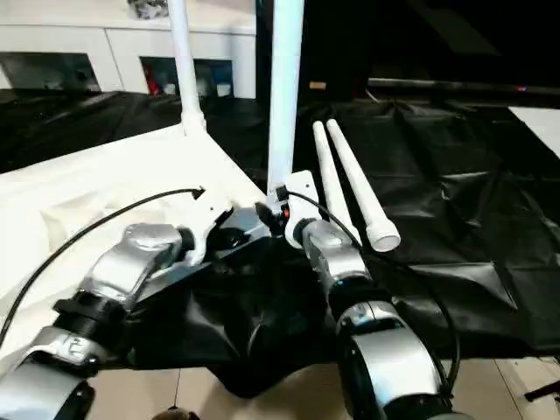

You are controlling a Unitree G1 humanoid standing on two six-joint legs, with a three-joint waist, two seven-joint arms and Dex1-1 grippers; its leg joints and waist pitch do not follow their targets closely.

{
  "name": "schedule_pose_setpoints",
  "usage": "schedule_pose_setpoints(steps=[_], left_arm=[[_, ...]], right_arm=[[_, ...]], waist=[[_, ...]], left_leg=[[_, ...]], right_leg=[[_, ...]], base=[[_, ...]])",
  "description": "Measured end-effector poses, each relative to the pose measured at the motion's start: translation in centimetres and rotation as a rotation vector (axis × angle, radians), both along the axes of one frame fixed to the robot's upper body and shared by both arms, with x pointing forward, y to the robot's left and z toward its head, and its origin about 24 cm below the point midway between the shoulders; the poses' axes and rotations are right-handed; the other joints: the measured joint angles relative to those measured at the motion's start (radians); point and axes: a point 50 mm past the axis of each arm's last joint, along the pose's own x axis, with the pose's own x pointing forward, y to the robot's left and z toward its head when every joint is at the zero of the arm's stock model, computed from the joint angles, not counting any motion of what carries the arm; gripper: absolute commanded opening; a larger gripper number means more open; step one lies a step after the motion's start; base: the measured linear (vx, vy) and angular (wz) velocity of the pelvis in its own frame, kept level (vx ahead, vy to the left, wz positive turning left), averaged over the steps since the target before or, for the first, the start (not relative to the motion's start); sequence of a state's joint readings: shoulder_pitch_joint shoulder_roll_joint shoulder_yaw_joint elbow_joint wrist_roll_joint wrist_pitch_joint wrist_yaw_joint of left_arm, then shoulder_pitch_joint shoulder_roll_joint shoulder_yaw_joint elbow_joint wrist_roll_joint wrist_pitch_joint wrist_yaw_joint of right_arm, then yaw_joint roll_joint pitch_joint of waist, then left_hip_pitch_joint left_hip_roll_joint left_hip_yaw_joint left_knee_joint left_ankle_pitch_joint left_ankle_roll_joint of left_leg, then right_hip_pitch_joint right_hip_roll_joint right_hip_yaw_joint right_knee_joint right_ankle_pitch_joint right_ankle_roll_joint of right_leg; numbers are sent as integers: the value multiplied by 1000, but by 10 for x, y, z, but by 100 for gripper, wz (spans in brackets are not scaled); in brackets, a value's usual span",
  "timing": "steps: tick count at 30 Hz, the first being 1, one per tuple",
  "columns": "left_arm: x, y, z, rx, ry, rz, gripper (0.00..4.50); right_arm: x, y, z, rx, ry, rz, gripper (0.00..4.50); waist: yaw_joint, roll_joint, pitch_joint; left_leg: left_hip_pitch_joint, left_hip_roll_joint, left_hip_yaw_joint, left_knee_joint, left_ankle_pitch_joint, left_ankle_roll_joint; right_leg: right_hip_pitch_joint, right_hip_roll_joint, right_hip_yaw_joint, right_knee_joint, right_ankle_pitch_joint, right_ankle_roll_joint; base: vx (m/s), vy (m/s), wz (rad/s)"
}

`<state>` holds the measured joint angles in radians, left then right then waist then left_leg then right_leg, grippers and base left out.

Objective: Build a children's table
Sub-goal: Rotate leg to tighten

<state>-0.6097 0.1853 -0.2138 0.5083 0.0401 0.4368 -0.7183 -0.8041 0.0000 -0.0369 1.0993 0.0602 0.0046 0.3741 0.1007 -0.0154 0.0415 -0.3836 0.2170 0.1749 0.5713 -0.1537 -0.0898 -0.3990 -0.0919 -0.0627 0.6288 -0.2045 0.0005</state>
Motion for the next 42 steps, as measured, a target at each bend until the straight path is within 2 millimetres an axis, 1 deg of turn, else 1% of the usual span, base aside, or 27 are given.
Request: schedule_pose_setpoints(steps=[2, 4, 5, 6, 8, 10, 13, 15, 17, 21, 25, 26, 27, 30, 31, 32, 34, 35, 36, 37, 40, 42], left_arm=[[0, 1, 0, 3, -2, 0, 0], [0, 3, 0, 4, -6, -8, 0], [-1, 4, 0, 5, -12, -21, 0], [-1, 6, 0, 7, -12, -26, 0], [-5, 14, 1, 16, -12, -58, 0], [-7, 19, 2, 21, -14, -88, 0], [-11, 23, 2, 20, -6, -150, 0], [-15, 26, 3, 14, 9, -202, 0], [-23, 32, 3, 5, 23, -277, 0], [-31, 35, 4, -3, 49, -365, 0], [-36, 38, 3, -6, 67, -409, 0], [-37, 39, 4, -7, 73, -426, 0], [-38, 40, 4, -7, 78, -436, 0], [-40, 42, 4, -7, 86, -461, 0], [-40, 43, 4, -7, 88, -466, 0], [-41, 43, 5, -6, 89, -472, 0], [-41, 44, 5, -5, 91, -476, 0], [-42, 44, 5, -5, 93, -478, 0], [-42, 44, 4, -5, 93, -477, 0], [-42, 44, 4, -5, 92, -473, 0], [-38, 44, 3, -6, 75, -420, 0], [-34, 42, 2, -4, 66, -362, 0]], right_arm=[[0, 3, 1, 6, -2, 11, 354], [0, 4, 1, 7, -7, 16, 385], [0, 5, 1, 9, -11, 35, 391], [-1, 6, 2, 13, -15, 53, 391], [-4, 3, 1, 0, -33, 161, 391], [-6, 0, 1, -8, -44, 223, 391], [-12, -12, 0, -29, -71, 351, 391], [-18, -19, 0, -27, -76, 439, 391], [-26, -28, 1, -22, -70, 573, 391], [-36, -35, 3, -21, -59, 727, 391], [-42, -39, 4, -32, -41, 815, 391], [-44, -41, 5, -38, -32, 845, 375], [-45, -42, 6, -40, -25, 863, 375], [-47, -42, 7, -35, -10, 891, 348], [-47, -42, 7, -31, -4, 893, 348], [-48, -41, 8, -28, -1, 898, 330], [-48, -41, 9, -25, 5, 902, 321], [-48, -41, 8, -23, 9, 901, 303], [-48, -41, 8, -22, 11, 900, 303], [-48, -40, 8, -23, 11, 892, 292], [-44, -36, 5, -22, -2, 801, 281], [-39, -32, 2, -22, -15, 696, 277]], waist=[[0, -1, 0], [-1, -1, 0], [-2, -1, 0], [-5, -1, 0], [-11, 0, 0], [-11, 0, 0], [-10, 0, 0], [-8, 0, 0], [-2, 0, 0], [10, 1, 1], [15, 1, 1], [16, 1, 1], [16, 1, 1], [17, 1, 1], [17, 1, 1], [17, 1, 1], [18, 1, 1], [18, 1, 1], [18, 1, 1], [18, 1, 1], [13, 0, 1], [9, 0, 0]], left_leg=[[0, 0, 0, 0, 0, 0], [0, 0, 0, 0, 0, 0], [0, 0, 0, 0, 0, 0], [0, 0, 0, 0, 0, 0], [-1, 1, 0, -1, 0, 0], [-1, 1, 0, -2, 0, 0], [-2, 1, 0, -2, 0, 0], [-2, 1, 0, -1, 0, 0], [-2, 2, 1, -1, 0, 0], [-2, 2, 3, 0, 0, 0], [-2, 2, 3, 0, 0, 0], [-2, 2, 3, 0, 0, 0], [-2, 2, 2, 0, 0, 0], [-2, 2, 2, 0, 0, 0], [-2, 2, 2, 0, 0, 0], [-2, 2, 2, 0, 0, 0], [-2, 2, 2, 0, 0, 0], [-2, 2, 2, 0, 0, 0], [-2, 2, 2, 0, 0, 0], [-2, 2, 2, 0, 0, 0], [-1, 2, 2, 0, 0, 0], [0, 2, 2, 0, 0, 0]], right_leg=[[0, 0, 0, 0, 0, 0], [0, 0, 0, 0, 0, 0], [-1, 0, 0, 0, 0, 0], [-1, 0, 0, 0, 0, 1], [-2, 1, 0, 0, -1, 1], [-2, 1, -1, 0, -1, 1], [-2, 1, -1, -1, -2, 1], [-1, 1, -1, -1, -2, 1], [-1, 1, -1, -2, -2, 1], [-1, 1, -1, -2, -2, 1], [-1, 1, -1, -1, -2, 1], [-1, 1, -1, -1, -2, 1], [-1, 1, -1, -1, -2, 1], [-1, 1, -1, -1, -2, 1], [-1, 1, -1, -1, -2, 1], [-1, 1, -1, -1, -2, 1], [-1, 1, -1, -1, -2, 1], [-1, 1, -1, -1, -2, 1], [-1, 1, -1, -1, -2, 1], [-1, 1, -1, -1, -2, 1], [-1, 1, -1, 0, -2, 1], [-1, 1, -1, 2, -1, 0]], base=[[0, 0, 0], [0, 0, 0], [0, 0, 0], [0, 0, 0], [0, 0, 0], [0, 0, 0], [0, 0, 0], [0, 0, 0], [0, 0, 0], [0, 0, 0], [0, 0, 0], [0, 0, 0], [0, 0, 0], [0, 0, 0], [0, 0, 0], [0, 0, 0], [0, 0, 0], [0, 0, 0], [0, 0, 0], [0, 0, 0], [0, 0, 0], [0, 0, 0]])
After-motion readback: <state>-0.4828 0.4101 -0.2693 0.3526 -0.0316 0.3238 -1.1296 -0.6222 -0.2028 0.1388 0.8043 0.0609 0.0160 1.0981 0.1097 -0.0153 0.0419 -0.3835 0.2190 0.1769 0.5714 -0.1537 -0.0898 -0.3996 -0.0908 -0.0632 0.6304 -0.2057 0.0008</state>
